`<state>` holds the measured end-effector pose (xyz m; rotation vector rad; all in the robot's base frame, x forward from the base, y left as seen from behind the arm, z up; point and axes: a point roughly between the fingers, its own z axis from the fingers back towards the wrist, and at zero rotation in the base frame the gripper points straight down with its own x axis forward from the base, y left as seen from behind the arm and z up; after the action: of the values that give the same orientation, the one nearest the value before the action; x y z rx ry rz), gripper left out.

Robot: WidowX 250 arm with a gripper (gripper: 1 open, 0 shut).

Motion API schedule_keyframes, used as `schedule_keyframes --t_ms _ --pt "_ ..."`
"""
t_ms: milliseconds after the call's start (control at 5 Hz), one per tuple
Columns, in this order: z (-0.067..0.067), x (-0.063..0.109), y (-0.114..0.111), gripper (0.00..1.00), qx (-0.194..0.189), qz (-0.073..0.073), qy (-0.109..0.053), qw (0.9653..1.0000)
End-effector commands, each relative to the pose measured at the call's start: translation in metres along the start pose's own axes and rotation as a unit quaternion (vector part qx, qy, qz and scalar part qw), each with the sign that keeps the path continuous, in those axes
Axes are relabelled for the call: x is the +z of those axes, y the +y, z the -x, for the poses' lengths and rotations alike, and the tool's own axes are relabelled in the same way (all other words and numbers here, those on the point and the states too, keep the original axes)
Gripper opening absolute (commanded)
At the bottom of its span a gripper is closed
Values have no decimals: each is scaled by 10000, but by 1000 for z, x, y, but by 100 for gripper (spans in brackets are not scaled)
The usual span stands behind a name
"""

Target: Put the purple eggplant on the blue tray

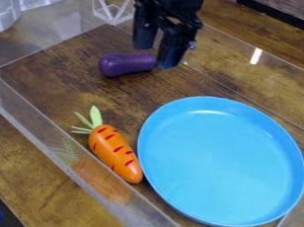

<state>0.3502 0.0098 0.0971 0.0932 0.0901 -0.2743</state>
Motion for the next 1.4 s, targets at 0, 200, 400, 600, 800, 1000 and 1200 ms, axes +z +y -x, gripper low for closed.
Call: schedule_keyframes --t_ms 0,200,400,600,800,1000,1200 --pt "-9 2 27 100 89 -113 -306 9994" --pt "-15 -14 41 100 40 -129 -289 9995" --pt "-18 -21 51 100 -303 -168 -331 9988" --pt "-21 -28 60 100 -656 -198 -373 9970" --pt "-10 -32 57 100 -366 -198 -335 9986" --pt "0 -36 53 100 -74 -197 -294 9993" --pt "14 -12 37 0 203 -350 -311 9987"
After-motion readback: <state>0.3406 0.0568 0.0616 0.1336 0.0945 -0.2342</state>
